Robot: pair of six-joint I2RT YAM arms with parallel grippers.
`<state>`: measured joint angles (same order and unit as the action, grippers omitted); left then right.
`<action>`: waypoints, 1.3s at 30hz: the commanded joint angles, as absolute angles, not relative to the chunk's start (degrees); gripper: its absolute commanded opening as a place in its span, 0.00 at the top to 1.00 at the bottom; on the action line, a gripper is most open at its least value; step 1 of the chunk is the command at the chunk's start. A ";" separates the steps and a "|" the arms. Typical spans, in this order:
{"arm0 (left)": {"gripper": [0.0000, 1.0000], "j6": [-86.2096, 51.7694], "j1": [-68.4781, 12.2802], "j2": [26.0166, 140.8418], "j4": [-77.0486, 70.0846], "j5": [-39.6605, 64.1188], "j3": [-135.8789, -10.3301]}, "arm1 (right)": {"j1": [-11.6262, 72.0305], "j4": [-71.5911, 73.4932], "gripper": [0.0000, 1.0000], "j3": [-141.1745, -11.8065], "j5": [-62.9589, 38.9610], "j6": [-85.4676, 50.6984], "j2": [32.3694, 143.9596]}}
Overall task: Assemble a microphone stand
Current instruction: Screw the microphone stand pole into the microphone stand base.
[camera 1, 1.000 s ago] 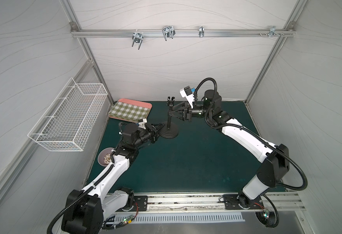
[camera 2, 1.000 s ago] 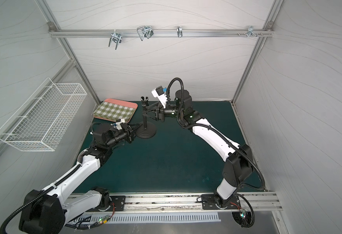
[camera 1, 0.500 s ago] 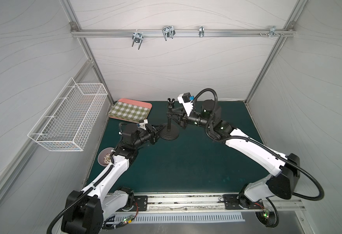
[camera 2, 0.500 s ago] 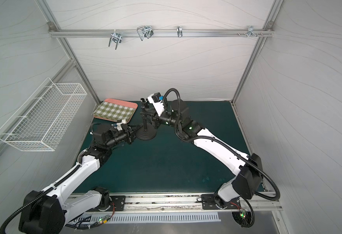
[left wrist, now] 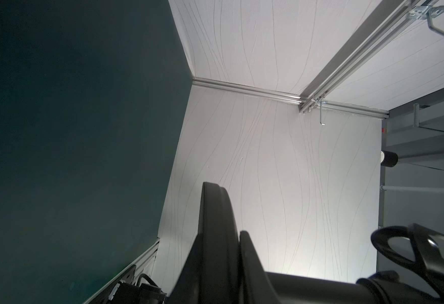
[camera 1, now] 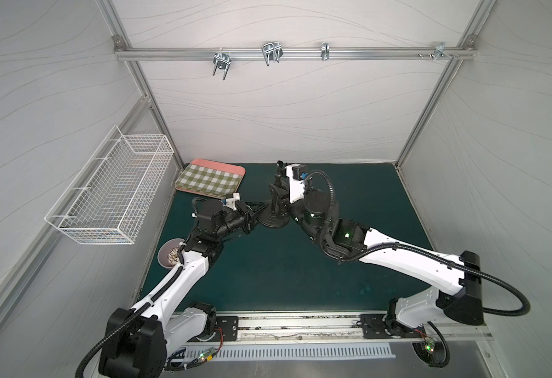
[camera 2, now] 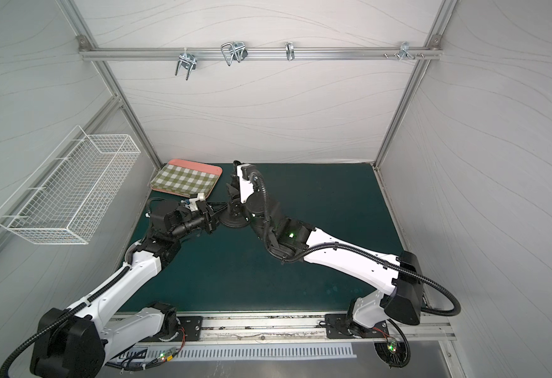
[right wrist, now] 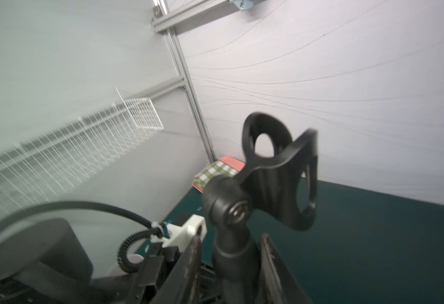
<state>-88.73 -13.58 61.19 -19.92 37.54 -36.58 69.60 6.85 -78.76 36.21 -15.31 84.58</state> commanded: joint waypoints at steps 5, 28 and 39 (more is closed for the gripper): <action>1.00 -91.37 -13.18 60.73 -27.07 36.12 -39.61 | 71.88 6.60 0.12 -75.49 33.71 -7.35 81.78; 1.00 -91.02 -13.01 59.26 -25.63 36.28 -39.55 | 38.65 16.68 0.40 -76.28 -50.19 -13.34 85.62; 1.00 -91.02 -12.92 59.17 -25.69 36.21 -39.57 | 38.84 18.11 0.47 -82.78 -51.59 -15.38 91.13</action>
<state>-89.65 -13.15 61.19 -19.79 35.51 -36.60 38.85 16.16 -80.88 -49.56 -14.90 89.91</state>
